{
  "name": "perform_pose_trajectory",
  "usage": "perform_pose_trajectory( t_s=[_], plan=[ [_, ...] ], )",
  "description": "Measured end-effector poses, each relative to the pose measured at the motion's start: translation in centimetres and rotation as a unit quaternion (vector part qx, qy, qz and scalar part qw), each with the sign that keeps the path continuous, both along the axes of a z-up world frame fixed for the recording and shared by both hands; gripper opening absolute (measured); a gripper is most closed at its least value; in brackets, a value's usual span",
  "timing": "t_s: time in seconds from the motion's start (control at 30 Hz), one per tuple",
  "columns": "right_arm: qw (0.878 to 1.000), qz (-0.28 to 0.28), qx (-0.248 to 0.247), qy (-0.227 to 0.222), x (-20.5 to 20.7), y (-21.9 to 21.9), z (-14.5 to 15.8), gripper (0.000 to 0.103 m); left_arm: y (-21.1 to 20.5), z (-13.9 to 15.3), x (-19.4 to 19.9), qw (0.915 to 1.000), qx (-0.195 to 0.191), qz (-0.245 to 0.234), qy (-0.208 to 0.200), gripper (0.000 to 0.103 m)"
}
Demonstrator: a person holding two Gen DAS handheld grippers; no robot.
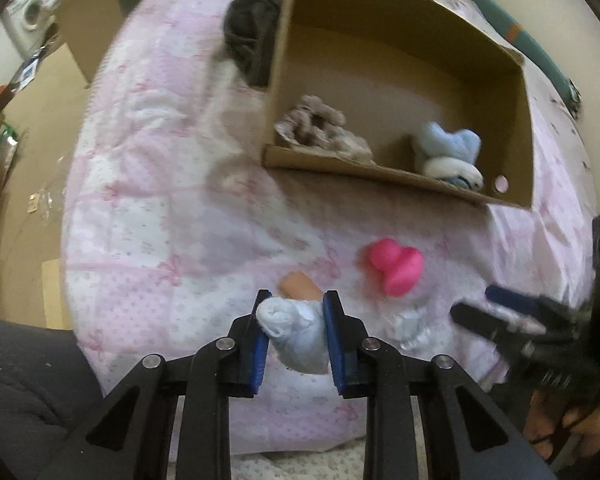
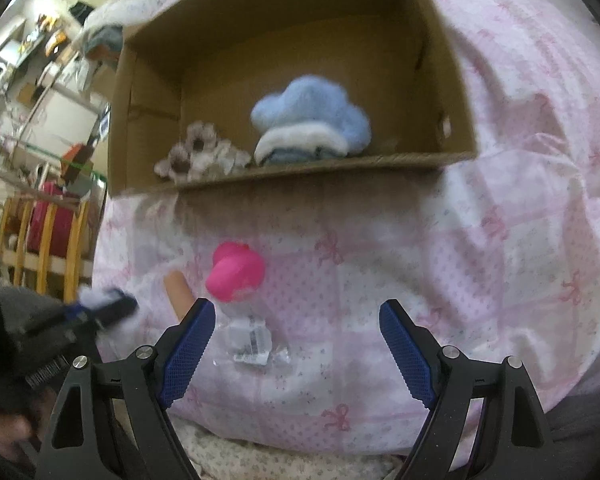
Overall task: Organize soft objects
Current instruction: 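Grasp the white sock with the left tool while the right tool grasps the plastic bag, then carry the sock and the plastic bag over the box with both tools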
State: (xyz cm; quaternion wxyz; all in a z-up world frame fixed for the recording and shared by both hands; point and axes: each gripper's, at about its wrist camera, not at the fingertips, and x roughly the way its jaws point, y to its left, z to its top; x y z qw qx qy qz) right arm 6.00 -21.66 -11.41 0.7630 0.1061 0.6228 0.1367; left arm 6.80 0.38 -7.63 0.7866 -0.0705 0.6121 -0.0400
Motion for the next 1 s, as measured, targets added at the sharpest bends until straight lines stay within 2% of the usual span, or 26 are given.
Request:
perform_pose_trajectory(
  t_s=[0.1,0.17,0.2,0.43,0.5,0.53,0.57,0.67,1.0],
  plan=[
    [0.999,0.029,0.004,0.020,0.0,1.7,-1.1,0.089,0.8,0.2,0.0,1.0000,-0.002,0.007,-0.001,0.023],
    [0.998,0.049,0.008,0.036,0.1,3.0,-2.1,0.081,1.1,0.2,0.0,1.0000,-0.002,0.009,-0.002,0.023],
    [0.997,0.059,0.005,0.040,0.1,3.6,-2.4,0.080,0.6,-0.2,0.0,0.9999,-0.002,0.011,-0.002,0.023],
    [0.989,0.110,-0.093,0.032,-0.4,7.5,-4.4,0.077,0.7,-0.5,-0.1,0.9998,0.005,0.019,-0.003,0.023],
    [0.987,0.122,-0.104,0.028,-0.7,8.0,-4.5,0.067,0.7,-0.6,0.0,0.9998,0.004,0.021,-0.002,0.023],
    [0.986,0.126,-0.108,0.028,-0.9,8.1,-4.5,0.054,0.7,-0.7,0.0,0.9998,0.005,0.022,-0.002,0.023],
    [0.985,0.128,-0.113,0.027,-1.0,8.1,-4.6,0.049,0.7,-0.6,0.0,0.9997,0.006,0.022,-0.002,0.023],
    [0.986,0.122,-0.107,0.026,-1.1,7.8,-4.4,0.043,0.6,-0.7,0.1,0.9997,0.011,0.020,-0.005,0.023],
    [0.990,0.118,-0.074,0.014,-2.8,6.5,-2.5,0.041,0.9,-0.8,0.1,0.9992,0.028,0.025,-0.012,0.023]
  ],
)
